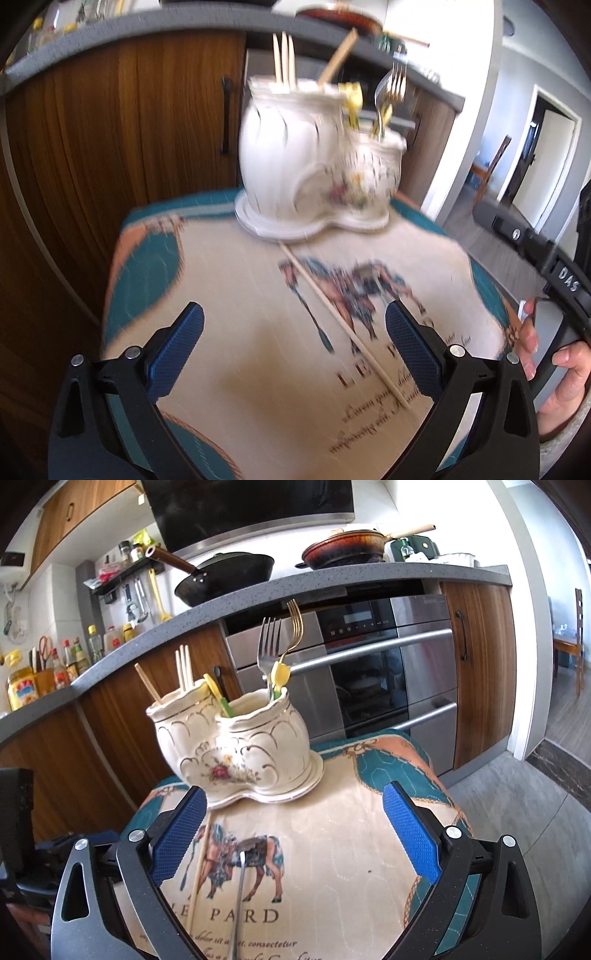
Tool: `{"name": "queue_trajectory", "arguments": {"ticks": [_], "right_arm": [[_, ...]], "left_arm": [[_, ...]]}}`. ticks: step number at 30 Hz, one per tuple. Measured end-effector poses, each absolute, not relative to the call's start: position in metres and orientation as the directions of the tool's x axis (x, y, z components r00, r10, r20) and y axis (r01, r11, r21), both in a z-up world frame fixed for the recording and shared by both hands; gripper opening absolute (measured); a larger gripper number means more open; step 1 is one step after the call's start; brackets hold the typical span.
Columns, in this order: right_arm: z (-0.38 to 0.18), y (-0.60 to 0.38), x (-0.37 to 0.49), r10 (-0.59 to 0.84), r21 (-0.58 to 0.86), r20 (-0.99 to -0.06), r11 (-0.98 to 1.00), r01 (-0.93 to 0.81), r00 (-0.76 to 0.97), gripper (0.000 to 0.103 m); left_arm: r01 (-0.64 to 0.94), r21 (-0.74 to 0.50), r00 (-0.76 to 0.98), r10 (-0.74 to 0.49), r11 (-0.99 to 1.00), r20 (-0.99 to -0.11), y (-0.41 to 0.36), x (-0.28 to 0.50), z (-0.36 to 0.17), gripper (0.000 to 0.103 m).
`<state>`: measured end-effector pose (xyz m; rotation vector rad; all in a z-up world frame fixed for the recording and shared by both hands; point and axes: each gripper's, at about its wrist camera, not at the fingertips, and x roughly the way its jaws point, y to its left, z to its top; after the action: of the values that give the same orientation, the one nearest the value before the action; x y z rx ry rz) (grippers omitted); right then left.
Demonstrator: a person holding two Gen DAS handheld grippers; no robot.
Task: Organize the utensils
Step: 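Move both tools back toward the last chopstick and spoon on the placemat, then grasp the wooden chopstick with the left tool while the right tool grasps the silver spoon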
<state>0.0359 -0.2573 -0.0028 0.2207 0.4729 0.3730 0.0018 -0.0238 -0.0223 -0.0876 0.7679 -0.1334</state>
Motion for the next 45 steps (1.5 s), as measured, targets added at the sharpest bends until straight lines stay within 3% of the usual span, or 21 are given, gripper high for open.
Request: {"name": "queue_trajectory", "arguments": {"ticks": [6, 11, 14, 15, 17, 20, 21, 22, 32, 37, 40, 42, 45], "right_arm": [[-0.010, -0.250, 0.034, 0.408, 0.267, -0.434, 0.910, -0.318, 0.803, 0.096], [-0.014, -0.254, 0.036, 0.404, 0.277, -0.451, 0.911, -0.305, 0.796, 0.096], [-0.015, -0.258, 0.038, 0.410, 0.296, -0.454, 0.907, -0.300, 0.791, 0.096], [-0.015, -0.258, 0.038, 0.411, 0.298, -0.455, 0.906, -0.300, 0.790, 0.096], [-0.015, -0.259, 0.037, 0.407, 0.293, -0.455, 0.908, -0.299, 0.792, 0.096], [-0.015, -0.259, 0.037, 0.408, 0.290, -0.455, 0.908, -0.302, 0.791, 0.096], [-0.015, -0.258, 0.036, 0.410, 0.292, -0.455, 0.907, -0.303, 0.791, 0.096], [-0.015, -0.258, 0.036, 0.411, 0.292, -0.454, 0.907, -0.304, 0.790, 0.096], [-0.014, -0.250, 0.033, 0.426, 0.273, -0.459, 0.903, -0.333, 0.779, 0.096], [-0.019, -0.234, 0.035, 0.426, 0.233, -0.550, 0.904, -0.358, 0.719, 0.095], [-0.030, -0.217, 0.035, 0.420, 0.185, -0.632, 0.898, -0.400, 0.651, 0.087], [-0.037, -0.207, 0.033, 0.417, 0.167, -0.672, 0.891, -0.423, 0.612, 0.074], [-0.043, -0.193, 0.035, 0.413, 0.152, -0.711, 0.881, -0.448, 0.570, 0.062]], "left_arm": [[0.099, -0.061, 0.668, -0.112, 0.993, -0.736, -0.050, 0.001, -0.035, 0.096], [0.115, -0.014, 0.635, -0.085, 0.993, -0.768, -0.070, 0.008, -0.046, 0.086], [0.134, 0.013, 0.613, -0.073, 0.991, -0.787, -0.078, 0.012, -0.051, 0.069], [0.146, 0.014, 0.595, -0.076, 0.989, -0.800, -0.080, 0.014, -0.054, 0.058], [0.164, 0.025, 0.589, -0.078, 0.986, -0.804, -0.079, 0.014, -0.054, 0.051], [0.172, -0.004, 0.563, -0.102, 0.985, -0.820, -0.066, 0.014, -0.051, 0.028], [0.170, -0.010, 0.555, -0.104, 0.985, -0.825, -0.063, 0.014, -0.051, 0.012], [0.168, -0.015, 0.546, -0.105, 0.986, -0.831, -0.058, 0.014, -0.050, 0.009], [0.185, -0.024, 0.507, -0.116, 0.982, -0.854, -0.028, -0.017, -0.043, 0.005], [0.192, 0.002, 0.514, -0.099, 0.981, -0.852, -0.029, -0.015, -0.049, 0.019], [0.200, 0.007, 0.522, -0.100, 0.980, -0.847, -0.028, -0.015, -0.050, 0.019], [0.210, 0.001, 0.523, -0.111, 0.978, -0.845, -0.026, -0.015, -0.050, 0.019], [0.212, 0.008, 0.530, -0.108, 0.977, -0.841, -0.025, -0.017, -0.050, 0.013]]}}
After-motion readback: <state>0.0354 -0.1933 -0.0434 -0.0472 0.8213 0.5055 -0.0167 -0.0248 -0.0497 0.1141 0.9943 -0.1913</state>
